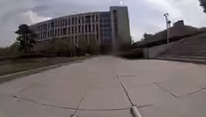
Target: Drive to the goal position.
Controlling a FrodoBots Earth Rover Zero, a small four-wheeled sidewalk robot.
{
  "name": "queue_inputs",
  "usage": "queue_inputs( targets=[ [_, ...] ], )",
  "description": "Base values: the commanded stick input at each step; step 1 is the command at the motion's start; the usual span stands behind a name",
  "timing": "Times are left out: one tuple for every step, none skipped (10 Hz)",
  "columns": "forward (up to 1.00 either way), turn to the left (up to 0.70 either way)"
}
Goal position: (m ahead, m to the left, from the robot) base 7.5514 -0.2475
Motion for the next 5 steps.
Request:
queue_inputs(
  targets=[
    [1.00, 0.00],
    [1.00, 0.00],
    [1.00, 0.00],
    [1.00, 0.00],
    [1.00, 0.00]
  ],
)
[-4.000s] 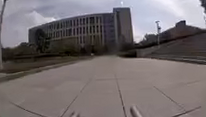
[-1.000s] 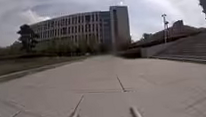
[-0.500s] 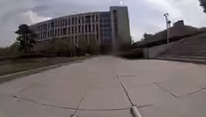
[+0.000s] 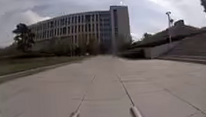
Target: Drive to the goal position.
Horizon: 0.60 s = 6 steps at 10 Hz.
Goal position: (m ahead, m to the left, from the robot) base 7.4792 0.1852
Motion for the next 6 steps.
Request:
queue_inputs(
  targets=[
    [1.00, 0.00],
    [1.00, 0.00],
    [1.00, 0.00],
    [1.00, 0.00],
    [1.00, 0.00],
    [1.00, 0.00]
  ],
)
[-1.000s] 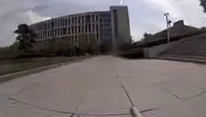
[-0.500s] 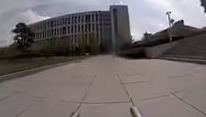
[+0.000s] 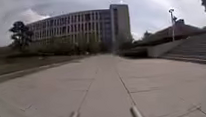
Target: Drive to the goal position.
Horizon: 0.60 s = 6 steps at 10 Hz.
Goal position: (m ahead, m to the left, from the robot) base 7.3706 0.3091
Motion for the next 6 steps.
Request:
queue_inputs(
  targets=[
    [1.00, 0.00],
    [1.00, 0.00],
    [1.00, 0.00],
    [1.00, 0.00],
    [1.00, 0.00],
    [1.00, 0.00]
  ],
)
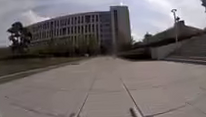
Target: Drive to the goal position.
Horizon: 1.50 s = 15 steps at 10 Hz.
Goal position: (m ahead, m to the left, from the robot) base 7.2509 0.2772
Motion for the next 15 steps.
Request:
queue_inputs(
  targets=[
    [1.00, 0.00],
    [1.00, 0.00],
    [1.00, 0.00],
    [1.00, 0.00],
    [1.00, 0.00],
    [1.00, 0.00],
    [1.00, 0.00],
    [1.00, 0.00],
    [1.00, 0.00],
    [1.00, 0.00],
    [1.00, 0.00],
    [1.00, 0.00],
    [1.00, 0.00],
    [1.00, 0.00],
    [1.00, 0.00]
  ],
)
